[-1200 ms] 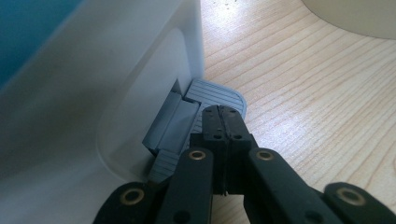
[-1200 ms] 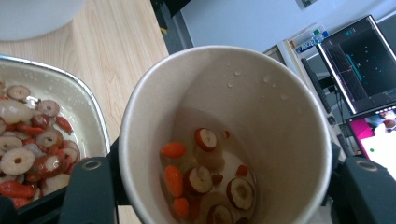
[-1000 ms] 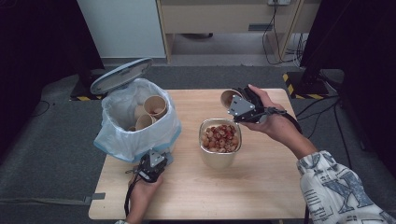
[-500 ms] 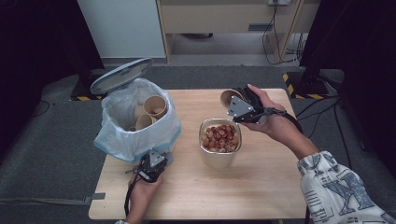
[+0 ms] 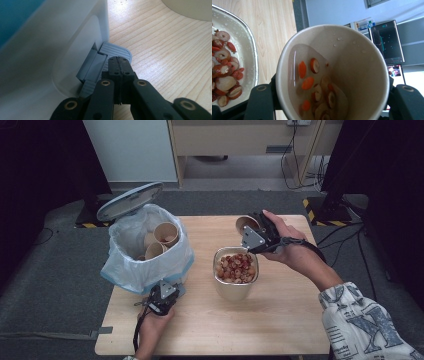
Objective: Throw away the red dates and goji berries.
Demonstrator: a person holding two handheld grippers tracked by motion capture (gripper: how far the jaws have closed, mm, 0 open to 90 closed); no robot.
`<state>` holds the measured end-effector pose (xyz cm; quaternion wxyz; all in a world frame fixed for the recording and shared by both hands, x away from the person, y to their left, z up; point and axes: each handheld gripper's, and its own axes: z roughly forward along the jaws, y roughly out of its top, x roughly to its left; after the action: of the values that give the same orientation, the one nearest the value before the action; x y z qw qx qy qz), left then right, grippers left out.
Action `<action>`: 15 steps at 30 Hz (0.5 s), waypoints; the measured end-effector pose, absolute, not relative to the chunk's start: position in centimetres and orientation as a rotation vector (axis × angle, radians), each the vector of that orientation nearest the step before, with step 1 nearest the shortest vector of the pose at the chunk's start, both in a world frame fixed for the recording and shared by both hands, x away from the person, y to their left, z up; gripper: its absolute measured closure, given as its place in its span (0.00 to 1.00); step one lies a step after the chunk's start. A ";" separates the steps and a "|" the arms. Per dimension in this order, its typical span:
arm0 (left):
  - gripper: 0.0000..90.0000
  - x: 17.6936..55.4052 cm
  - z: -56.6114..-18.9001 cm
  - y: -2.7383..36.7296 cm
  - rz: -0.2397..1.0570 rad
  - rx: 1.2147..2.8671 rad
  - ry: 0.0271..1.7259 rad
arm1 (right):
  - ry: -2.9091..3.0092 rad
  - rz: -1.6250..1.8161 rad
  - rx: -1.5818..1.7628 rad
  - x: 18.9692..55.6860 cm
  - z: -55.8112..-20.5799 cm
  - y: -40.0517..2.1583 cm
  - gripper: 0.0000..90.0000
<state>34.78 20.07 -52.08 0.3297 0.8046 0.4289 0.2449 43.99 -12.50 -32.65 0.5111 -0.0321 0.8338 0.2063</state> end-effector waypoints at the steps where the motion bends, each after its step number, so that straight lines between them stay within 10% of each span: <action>1: 0.99 34.8 -52.1 20.1 0.640 2.105 1.122 | 2.007 0.496 -0.077 44.0 -32.6 -12.5 0.39; 15: 0.99 34.8 -52.1 20.1 0.638 2.104 1.121 | 2.003 0.472 -0.087 44.0 -32.6 -12.6 0.39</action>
<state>34.80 20.09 -52.08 0.3304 0.8046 0.4288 0.2440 44.03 -12.57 -32.64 0.5150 -0.0362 0.8336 0.1965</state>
